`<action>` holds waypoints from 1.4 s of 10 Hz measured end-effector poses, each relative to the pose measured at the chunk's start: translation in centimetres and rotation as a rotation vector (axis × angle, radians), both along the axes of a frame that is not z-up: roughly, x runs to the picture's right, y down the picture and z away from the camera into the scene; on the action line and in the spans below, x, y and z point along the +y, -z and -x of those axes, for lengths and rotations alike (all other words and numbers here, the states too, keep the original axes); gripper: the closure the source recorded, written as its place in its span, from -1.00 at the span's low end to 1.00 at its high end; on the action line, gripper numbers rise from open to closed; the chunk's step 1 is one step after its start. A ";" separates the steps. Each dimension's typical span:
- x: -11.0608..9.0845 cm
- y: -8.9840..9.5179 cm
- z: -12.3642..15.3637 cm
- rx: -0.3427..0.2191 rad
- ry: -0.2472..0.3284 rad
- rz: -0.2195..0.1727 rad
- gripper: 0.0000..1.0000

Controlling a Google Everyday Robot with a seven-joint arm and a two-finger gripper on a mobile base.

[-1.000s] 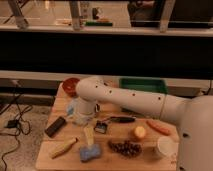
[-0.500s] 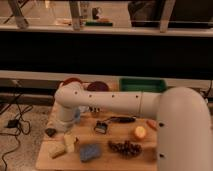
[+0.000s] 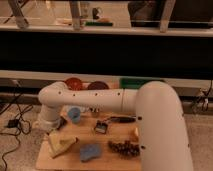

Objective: Wipe red bowl with eraser

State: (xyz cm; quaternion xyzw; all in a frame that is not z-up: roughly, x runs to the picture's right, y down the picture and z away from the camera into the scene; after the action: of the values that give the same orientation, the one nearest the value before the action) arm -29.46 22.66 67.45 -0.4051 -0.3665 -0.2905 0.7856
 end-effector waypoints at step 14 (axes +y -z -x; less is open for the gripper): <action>3.5 -2.8 5.1 0.043 -0.018 0.011 -1.00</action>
State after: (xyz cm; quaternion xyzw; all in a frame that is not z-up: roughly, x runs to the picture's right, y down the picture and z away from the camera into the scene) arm -34.59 26.15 70.24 -0.4123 -0.3548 -0.2723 0.7937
